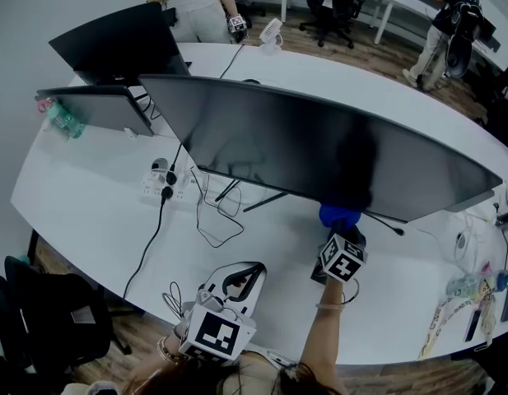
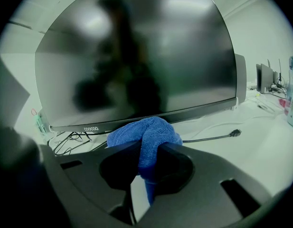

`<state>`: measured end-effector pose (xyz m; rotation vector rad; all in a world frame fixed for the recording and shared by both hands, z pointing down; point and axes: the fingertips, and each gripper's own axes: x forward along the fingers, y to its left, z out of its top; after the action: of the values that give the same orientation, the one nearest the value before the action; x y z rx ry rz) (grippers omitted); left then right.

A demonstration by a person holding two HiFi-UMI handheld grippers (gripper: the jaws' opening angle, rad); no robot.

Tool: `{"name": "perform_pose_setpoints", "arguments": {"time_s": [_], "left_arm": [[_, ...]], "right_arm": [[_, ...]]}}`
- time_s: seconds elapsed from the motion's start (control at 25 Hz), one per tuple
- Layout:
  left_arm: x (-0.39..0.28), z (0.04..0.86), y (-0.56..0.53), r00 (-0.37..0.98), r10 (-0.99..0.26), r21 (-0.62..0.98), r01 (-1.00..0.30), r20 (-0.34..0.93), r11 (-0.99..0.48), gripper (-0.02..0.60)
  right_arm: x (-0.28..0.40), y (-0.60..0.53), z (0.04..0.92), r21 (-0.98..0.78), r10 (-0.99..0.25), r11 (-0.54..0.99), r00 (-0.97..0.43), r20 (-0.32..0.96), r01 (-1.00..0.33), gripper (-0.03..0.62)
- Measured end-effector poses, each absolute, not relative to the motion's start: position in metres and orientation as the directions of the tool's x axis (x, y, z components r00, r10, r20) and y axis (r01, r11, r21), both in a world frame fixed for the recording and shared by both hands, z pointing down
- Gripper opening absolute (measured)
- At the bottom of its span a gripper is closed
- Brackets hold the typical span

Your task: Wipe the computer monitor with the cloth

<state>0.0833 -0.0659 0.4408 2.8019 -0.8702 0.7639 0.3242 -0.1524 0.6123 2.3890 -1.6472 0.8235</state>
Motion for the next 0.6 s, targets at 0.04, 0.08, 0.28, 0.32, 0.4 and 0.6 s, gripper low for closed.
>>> {"name": "perform_pose_setpoints", "arguments": {"time_s": [0.04,0.08,0.28,0.32,0.4,0.6], "left_arm": [[0.082,0.441,-0.067,0.710,-0.502,-0.042,-0.557,0.494,-0.829,0.009],[0.080,0.441,-0.068,0.710,-0.503,-0.041,-0.558,0.493,-0.828,0.009],[0.072,0.440,-0.070,0.712,-0.511,-0.040,-0.565,0.482,-0.824,0.009],[0.070,0.440,-0.070,0.712,-0.513,-0.039,-0.567,0.480,-0.823,0.009],[0.067,0.439,-0.070,0.711,-0.516,-0.038,-0.570,0.478,-0.821,0.009],[0.055,0.440,-0.074,0.706,-0.525,-0.037,-0.580,0.476,-0.814,0.009]], "right_arm": [[0.323,-0.153,0.612,-0.196,-0.827,-0.398,0.258,0.500,-0.896,0.063],[0.322,-0.153,0.612,-0.194,-0.827,-0.398,0.258,0.500,-0.897,0.063],[0.312,-0.156,0.609,-0.188,-0.827,-0.391,0.254,0.502,-0.901,0.063],[0.311,-0.156,0.609,-0.186,-0.827,-0.389,0.253,0.502,-0.902,0.063],[0.307,-0.158,0.608,-0.186,-0.827,-0.388,0.251,0.502,-0.903,0.063],[0.299,-0.163,0.609,-0.179,-0.829,-0.384,0.253,0.498,-0.906,0.063]]}}
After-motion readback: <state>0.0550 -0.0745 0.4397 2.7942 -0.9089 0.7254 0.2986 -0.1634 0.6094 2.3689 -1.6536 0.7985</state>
